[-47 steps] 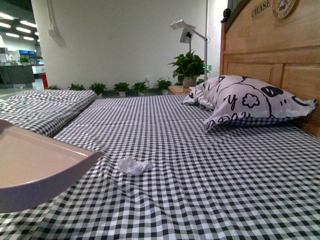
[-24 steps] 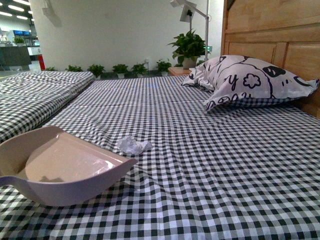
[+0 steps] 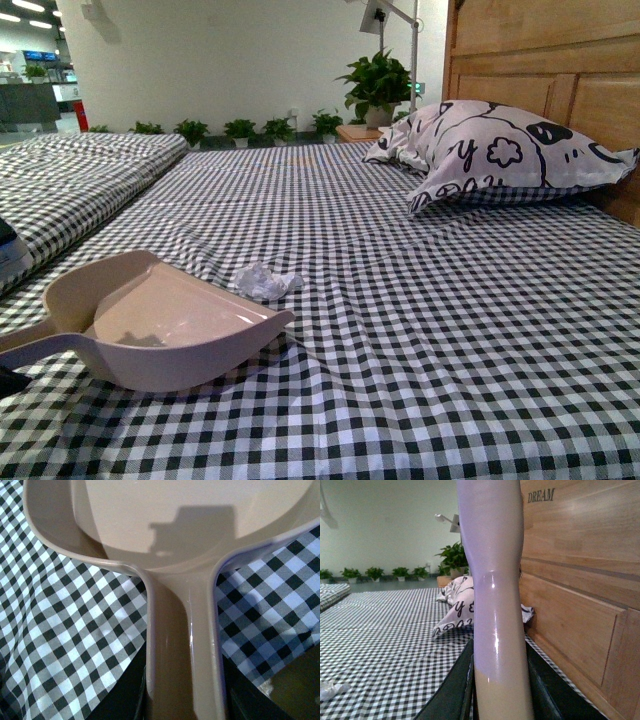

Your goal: Clean up trash

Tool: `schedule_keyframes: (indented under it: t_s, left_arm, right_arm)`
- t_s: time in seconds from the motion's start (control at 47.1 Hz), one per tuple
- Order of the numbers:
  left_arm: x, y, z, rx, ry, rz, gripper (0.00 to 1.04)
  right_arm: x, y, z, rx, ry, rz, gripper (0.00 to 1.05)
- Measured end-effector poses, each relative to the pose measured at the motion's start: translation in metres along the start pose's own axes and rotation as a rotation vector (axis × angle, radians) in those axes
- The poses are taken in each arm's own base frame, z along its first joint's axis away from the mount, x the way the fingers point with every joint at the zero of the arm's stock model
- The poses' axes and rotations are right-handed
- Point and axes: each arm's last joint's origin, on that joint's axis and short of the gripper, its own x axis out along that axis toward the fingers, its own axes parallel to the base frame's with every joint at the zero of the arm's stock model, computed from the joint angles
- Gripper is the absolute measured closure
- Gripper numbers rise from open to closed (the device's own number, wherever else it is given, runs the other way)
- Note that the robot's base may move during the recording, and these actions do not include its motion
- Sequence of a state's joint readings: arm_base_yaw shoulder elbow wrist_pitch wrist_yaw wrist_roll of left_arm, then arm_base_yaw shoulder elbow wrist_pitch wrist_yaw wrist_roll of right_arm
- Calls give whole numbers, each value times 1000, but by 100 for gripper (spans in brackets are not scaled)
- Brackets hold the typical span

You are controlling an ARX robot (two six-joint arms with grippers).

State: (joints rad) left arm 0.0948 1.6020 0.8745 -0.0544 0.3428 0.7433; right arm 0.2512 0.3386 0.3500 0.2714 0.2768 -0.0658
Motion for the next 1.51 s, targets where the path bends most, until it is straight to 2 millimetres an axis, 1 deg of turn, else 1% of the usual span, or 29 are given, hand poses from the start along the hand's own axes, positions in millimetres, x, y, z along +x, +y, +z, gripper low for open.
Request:
schedule_keyframes:
  t_s: [0.255,0.573,0.977,0.998,1.04,1.104,1.125,1.146,1.189,1.295,1.338,1.359,1.38,1.465,1.486,1.507]
  left_arm:
    - [11,-3,0,1,27,-41,79]
    - [14,-5,-2,12,35,-51,79]
    - [14,-5,-2,13,39,-55,79]
    - [14,-5,-2,13,39,-55,79]
    - [14,-5,-2,13,39,-55,79]
    - [14,-5,-2,13,40,-54,79]
    - [14,-5,-2,14,39,-55,79]
    - [14,-5,-2,14,39,-55,79]
    - [14,-5,-3,13,40,-55,79]
    - [14,-5,-3,14,40,-56,79]
    - [14,-5,-3,15,40,-56,79]
    - [14,-5,-3,15,40,-56,79]
    - [14,-5,-3,14,40,-56,79]
    - [14,-5,-3,14,40,-57,79]
    - [14,-5,-3,15,40,-57,79]
    - [14,-5,-3,15,40,-57,79]
  right_arm:
    - [0,0,0,0,0,0,83]
    - [0,0,0,0,0,0,83]
    - [0,0,0,-1,1,0,83]
    - [1,0,-1,-3,31,0,83]
    - [8,3,1,-38,212,28,83]
    - [16,6,5,-68,354,72,83]
    - [21,8,5,-82,421,95,83]
    - [24,9,4,-88,450,107,83]
    - [36,14,-4,-107,533,151,83]
    - [60,26,-24,-121,608,243,83]
    - [75,34,-32,-122,620,283,83]
    - [89,41,-39,-135,631,295,83]
    - [98,45,-44,-146,633,297,83]
    - [130,66,-65,-178,645,330,83]
    - [135,69,-67,-182,646,337,83]
    - [143,75,-71,-189,648,349,83]
